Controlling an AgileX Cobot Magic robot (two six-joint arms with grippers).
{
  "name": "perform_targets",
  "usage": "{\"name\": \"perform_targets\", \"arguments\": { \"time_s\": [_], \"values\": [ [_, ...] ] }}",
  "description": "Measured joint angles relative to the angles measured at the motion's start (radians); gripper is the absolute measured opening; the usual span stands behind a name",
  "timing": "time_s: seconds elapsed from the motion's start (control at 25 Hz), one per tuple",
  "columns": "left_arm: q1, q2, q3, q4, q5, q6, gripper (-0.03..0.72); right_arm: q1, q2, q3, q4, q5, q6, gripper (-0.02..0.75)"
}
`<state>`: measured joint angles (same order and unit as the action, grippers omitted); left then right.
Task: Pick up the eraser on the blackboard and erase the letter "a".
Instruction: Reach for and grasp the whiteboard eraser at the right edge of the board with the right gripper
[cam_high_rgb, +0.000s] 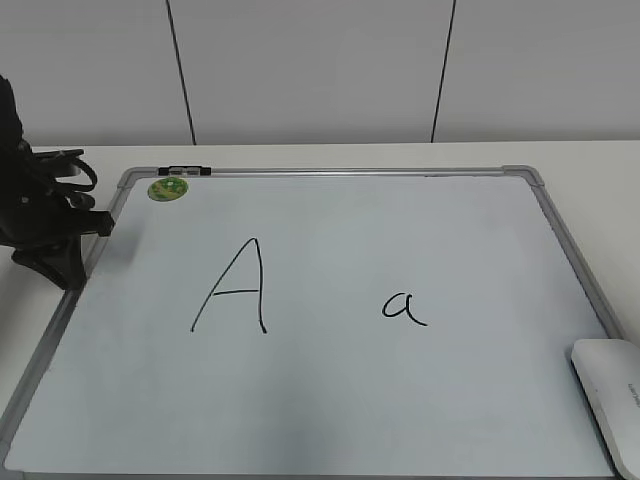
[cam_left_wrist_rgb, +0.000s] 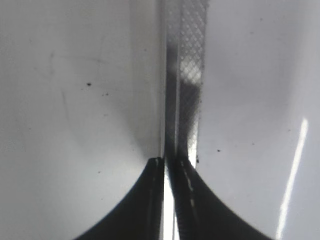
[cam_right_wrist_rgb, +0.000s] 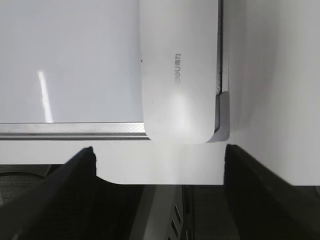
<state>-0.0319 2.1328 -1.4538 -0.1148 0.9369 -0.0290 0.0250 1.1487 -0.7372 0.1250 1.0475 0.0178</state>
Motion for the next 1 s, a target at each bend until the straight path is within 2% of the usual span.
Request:
{"name": "perform_targets", "arguments": {
  "time_s": [0.16,0.28,0.44,0.56,1.0],
  "values": [
    [0.000,0.000,0.000,-0.002,0.000,0.000,0.041,0.003,0.095,0.000,0.004,-0.045,0.000,0.587],
    [0.000,0.000,0.000,-0.003,0.000,0.000,0.041,0.038,0.142,0.000,0.004,-0.077,0.002,0.587],
    [0.000,0.000,0.000,-0.005,0.000,0.000,0.041,0.076,0.187,-0.002,-0.064,-0.116,0.080,0.587],
    [0.000,0.000,0.000,-0.005,0.000,0.000,0.042,0.076,0.228,-0.004,-0.100,-0.131,0.104,0.586],
    [0.000,0.000,0.000,-0.008,0.000,0.000,0.046,0.076,0.359,-0.006,-0.112,-0.224,0.113,0.587]
  ]
}}
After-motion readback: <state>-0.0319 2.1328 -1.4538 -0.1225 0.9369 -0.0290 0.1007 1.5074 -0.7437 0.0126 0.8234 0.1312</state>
